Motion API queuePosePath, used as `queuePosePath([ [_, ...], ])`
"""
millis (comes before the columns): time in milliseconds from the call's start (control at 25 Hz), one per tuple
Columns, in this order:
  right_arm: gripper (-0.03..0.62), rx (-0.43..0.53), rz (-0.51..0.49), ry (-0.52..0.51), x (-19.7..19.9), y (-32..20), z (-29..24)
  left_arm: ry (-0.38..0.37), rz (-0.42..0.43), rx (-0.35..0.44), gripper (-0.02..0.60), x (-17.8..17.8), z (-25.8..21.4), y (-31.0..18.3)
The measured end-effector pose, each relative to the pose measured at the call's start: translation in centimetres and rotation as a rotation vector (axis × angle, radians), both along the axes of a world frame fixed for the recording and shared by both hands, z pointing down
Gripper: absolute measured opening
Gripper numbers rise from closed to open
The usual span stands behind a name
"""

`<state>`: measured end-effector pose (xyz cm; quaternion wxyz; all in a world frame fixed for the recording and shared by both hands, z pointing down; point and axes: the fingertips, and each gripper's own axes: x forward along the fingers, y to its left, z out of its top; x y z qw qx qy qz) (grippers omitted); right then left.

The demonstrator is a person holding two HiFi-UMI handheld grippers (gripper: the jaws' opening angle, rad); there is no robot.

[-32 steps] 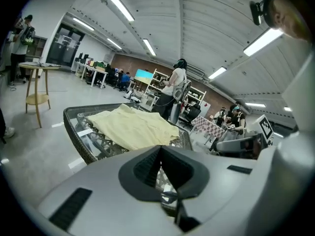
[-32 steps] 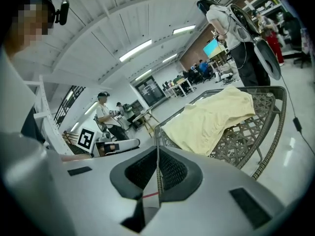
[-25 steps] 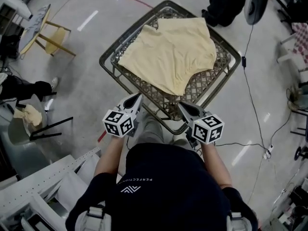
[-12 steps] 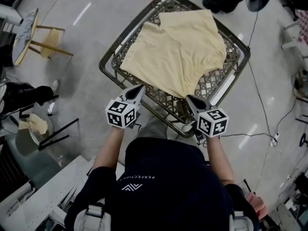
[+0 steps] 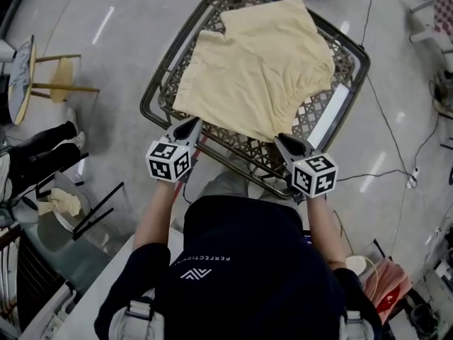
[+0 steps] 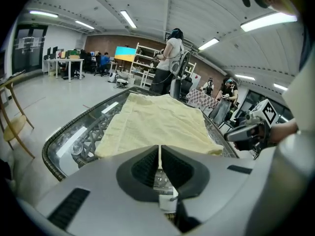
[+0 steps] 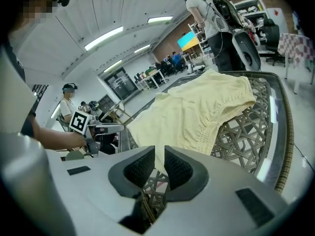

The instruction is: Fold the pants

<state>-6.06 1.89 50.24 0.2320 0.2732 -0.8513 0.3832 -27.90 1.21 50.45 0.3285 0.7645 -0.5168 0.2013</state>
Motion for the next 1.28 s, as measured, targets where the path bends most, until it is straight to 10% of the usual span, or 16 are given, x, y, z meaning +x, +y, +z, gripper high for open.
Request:
queuePosePath([
  [160, 0.058, -0.006, 0.016, 0.028, 0.1, -0.1, 0.8, -0.022, 0.033, -0.016, 0.018, -1.1, 0.5, -0.6],
  [240, 0.131, -0.023, 0.018, 0.035, 0.0, 0.1, 1.3, -0.019, 0.049, -0.040, 0.134, -1.5, 1.0, -0.9],
  [1280, 0.151, 0.058, -0.065, 0.374, 0.3, 0.1, 6.1, -0.192, 0.154, -0.191, 0.235, -5.7, 4.6, -3.4],
])
